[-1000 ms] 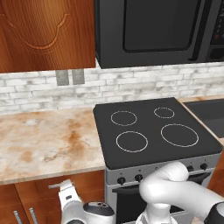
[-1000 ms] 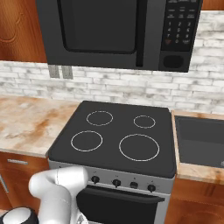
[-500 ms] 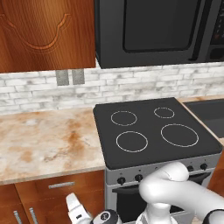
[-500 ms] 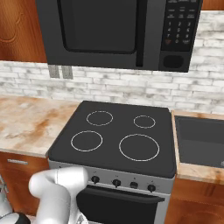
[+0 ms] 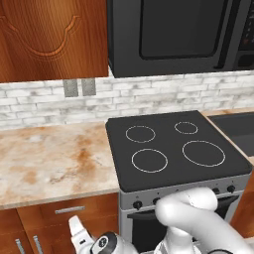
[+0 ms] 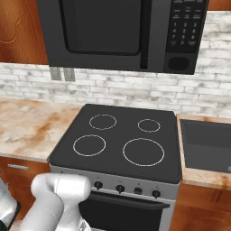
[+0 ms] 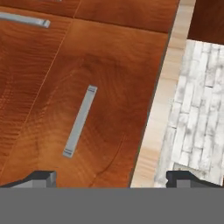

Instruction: Take the pizza cutter from the drawer on the left and place it on the dining counter for cutting.

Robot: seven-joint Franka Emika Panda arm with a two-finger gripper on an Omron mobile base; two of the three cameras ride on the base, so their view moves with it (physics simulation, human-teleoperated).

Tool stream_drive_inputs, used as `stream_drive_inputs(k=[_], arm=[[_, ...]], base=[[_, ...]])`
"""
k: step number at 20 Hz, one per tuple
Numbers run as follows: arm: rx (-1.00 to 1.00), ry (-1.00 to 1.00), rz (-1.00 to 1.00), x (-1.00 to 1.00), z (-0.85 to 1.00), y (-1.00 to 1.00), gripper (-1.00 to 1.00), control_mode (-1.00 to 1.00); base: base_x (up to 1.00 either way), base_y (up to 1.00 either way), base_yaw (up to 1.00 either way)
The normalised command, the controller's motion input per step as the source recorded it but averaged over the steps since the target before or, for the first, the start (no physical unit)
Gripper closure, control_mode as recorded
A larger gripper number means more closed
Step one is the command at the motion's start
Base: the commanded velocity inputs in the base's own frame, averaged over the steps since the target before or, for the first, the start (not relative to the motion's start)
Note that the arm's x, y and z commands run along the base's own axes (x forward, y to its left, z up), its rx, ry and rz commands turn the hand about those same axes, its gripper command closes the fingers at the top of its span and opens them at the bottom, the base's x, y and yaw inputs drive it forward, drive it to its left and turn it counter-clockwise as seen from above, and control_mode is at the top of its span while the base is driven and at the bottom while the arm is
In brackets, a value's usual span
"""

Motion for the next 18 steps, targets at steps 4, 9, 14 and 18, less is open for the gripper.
stream_drive_inputs(k=[4,9,14,18], arm=[[0.00,-0.08,-0.07,0.33,-0.27,0.23,-1.00,-1.00],[0.01,-0.10,-0.13,0.26,-0.35,0.08,-1.00,-1.00],[0.03,-0.10,-0.16,0.27,-0.36,0.05,-1.00,-1.00],[0.06,-0.09,-0.13,0.36,-0.25,0.08,-1.00,-1.00]], base=[[0.00,0.00,0.00],[0.00,0.00,0.00],[0.00,0.00,0.00],[0.00,0.00,0.00]])
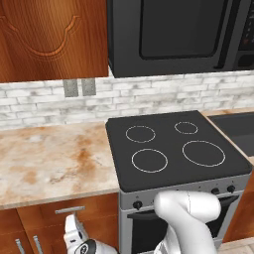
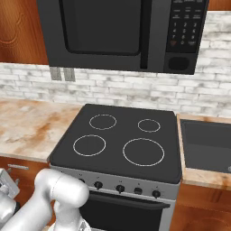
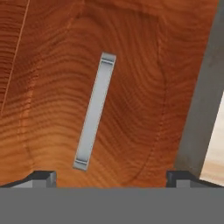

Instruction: Take the pizza cutter from the drawer on the left and place it on the dining counter for cutting.

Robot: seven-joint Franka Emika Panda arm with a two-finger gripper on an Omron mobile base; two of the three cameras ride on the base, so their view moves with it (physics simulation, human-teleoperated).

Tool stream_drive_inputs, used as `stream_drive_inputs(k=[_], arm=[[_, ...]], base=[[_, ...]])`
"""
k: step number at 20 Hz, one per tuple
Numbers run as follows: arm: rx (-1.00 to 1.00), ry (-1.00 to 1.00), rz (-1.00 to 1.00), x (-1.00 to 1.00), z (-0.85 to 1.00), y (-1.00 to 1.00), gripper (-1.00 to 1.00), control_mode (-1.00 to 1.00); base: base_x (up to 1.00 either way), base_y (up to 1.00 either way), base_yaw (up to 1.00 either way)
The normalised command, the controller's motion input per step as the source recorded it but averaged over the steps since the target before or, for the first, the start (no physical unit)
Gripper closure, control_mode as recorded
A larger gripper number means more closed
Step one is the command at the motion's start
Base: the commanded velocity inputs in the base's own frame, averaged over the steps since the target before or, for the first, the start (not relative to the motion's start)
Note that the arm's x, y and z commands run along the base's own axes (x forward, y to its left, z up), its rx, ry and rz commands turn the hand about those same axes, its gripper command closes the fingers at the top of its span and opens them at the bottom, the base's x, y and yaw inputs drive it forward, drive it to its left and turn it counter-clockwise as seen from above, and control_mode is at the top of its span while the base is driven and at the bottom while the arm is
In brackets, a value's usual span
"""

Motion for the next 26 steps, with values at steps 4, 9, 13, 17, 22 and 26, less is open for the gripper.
stream_drive_inputs(k=[4,9,13,17,22,26], arm=[[0.04,-0.04,-0.07,0.27,-0.22,0.14,-1.00,-1.00],[0.00,-0.01,-0.01,0.27,-0.17,0.11,-1.00,-1.00],[0.00,0.00,0.00,0.24,-0.04,0.10,-1.00,-1.00],[0.01,0.00,0.00,0.23,0.00,0.02,-1.00,-1.00],[0.00,0.00,0.00,0.19,-0.10,0.00,-1.00,-1.00],[0.00,0.00,0.00,0.19,-0.08,0.00,-1.00,-1.00]], base=[[0.00,0.00,0.00],[0.00,0.00,0.00],[0.00,0.00,0.00],[0.00,0.00,0.00],[0.00,0.00,0.00],[0.00,0.00,0.00]])
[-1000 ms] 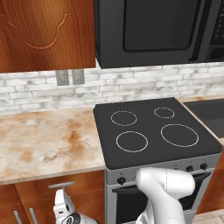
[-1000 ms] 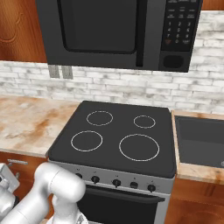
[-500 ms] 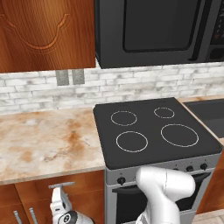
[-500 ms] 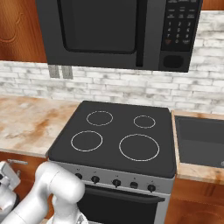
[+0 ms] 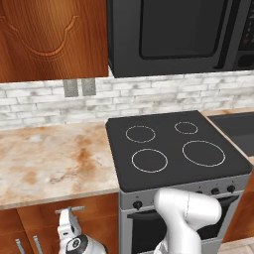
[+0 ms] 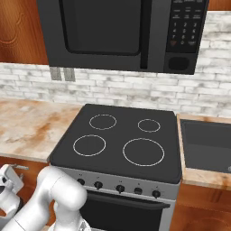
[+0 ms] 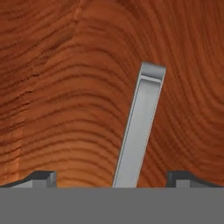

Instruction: Take the pizza cutter from the drawer on the left and place it on the dining counter for cutting.

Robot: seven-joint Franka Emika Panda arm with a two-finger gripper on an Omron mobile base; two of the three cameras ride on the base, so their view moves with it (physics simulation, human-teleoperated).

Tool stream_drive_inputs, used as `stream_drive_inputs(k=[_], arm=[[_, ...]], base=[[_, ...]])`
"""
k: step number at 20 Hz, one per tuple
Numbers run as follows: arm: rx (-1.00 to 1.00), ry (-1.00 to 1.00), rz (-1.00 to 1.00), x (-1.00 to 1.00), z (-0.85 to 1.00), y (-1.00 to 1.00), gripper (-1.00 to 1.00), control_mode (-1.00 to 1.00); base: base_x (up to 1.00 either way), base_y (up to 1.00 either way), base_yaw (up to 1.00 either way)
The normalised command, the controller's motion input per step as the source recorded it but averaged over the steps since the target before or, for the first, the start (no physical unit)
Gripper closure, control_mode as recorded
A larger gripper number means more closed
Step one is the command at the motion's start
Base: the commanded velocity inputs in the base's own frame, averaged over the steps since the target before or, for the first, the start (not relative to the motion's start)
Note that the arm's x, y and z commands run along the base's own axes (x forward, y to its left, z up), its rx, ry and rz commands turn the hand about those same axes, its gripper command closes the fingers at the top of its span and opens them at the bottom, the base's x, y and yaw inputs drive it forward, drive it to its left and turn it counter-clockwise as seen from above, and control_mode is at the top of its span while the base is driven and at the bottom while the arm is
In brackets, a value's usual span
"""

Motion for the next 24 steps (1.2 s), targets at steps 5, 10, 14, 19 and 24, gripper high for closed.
stream_drive_inputs(k=[5,10,14,19,24], arm=[[0.00,0.00,0.00,0.19,-0.05,0.00,-1.00,-1.00],[0.00,0.00,0.00,0.21,-0.07,0.00,-1.00,-1.00],[0.00,-0.01,0.00,0.24,-0.12,0.00,-1.00,-1.00],[0.00,0.00,0.00,0.19,-0.05,0.00,-1.00,-1.00],[0.00,0.00,0.00,0.00,0.00,0.00,-1.00,-1.00]], base=[[0.00,0.00,0.00],[0.00,0.00,0.00],[0.00,0.00,0.00],[0.00,0.00,0.00],[0.00,0.00,0.00]])
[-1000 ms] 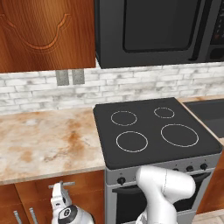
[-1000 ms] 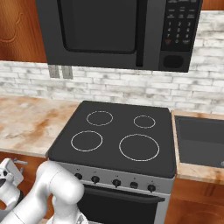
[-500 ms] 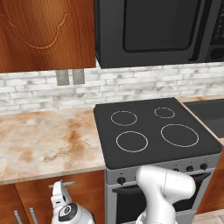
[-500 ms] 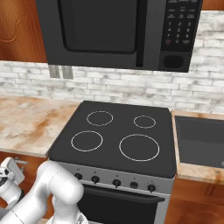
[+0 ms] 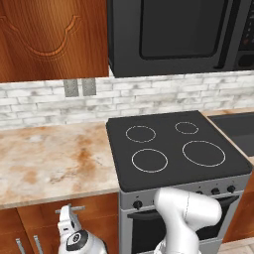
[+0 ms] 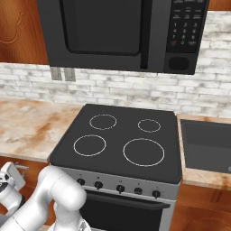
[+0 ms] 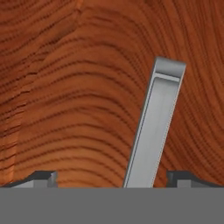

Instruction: Take the pizza cutter from the drawer on the left and place it on the dining counter for cutting.

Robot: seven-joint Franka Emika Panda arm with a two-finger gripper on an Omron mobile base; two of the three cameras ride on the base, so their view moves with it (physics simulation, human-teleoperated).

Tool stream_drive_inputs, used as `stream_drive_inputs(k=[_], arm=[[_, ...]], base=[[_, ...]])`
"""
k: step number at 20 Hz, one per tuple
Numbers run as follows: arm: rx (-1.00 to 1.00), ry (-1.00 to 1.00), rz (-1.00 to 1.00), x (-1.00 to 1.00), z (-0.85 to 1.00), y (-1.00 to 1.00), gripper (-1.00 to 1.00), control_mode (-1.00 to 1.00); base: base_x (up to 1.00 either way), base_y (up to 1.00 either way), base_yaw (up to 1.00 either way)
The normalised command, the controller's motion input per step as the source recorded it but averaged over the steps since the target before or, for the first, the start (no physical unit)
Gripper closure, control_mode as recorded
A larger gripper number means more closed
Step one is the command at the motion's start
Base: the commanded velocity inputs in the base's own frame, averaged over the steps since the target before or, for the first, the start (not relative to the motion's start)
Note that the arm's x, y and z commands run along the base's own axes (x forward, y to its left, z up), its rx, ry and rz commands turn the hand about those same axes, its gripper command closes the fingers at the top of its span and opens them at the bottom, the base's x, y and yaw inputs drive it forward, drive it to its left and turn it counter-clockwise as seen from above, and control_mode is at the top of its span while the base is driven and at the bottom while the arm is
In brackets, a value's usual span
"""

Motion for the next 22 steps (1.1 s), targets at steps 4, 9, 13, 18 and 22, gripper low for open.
stream_drive_inputs(k=[4,9,13,18,22], arm=[[0.00,0.00,0.00,0.00,0.00,0.00,-1.00,-1.00],[-0.01,0.00,-0.01,0.03,0.00,0.00,-1.00,-1.00],[0.00,0.00,0.00,0.00,0.00,0.00,1.00,-1.00],[0.00,0.00,0.00,0.00,0.00,0.00,1.00,-1.00],[0.00,0.00,0.00,0.00,0.00,0.00,1.00,-1.00]], base=[[0.00,0.00,0.00],[0.00,0.00,0.00],[0.00,0.00,0.00],[0.00,0.00,0.00],[0.00,0.00,0.00]])
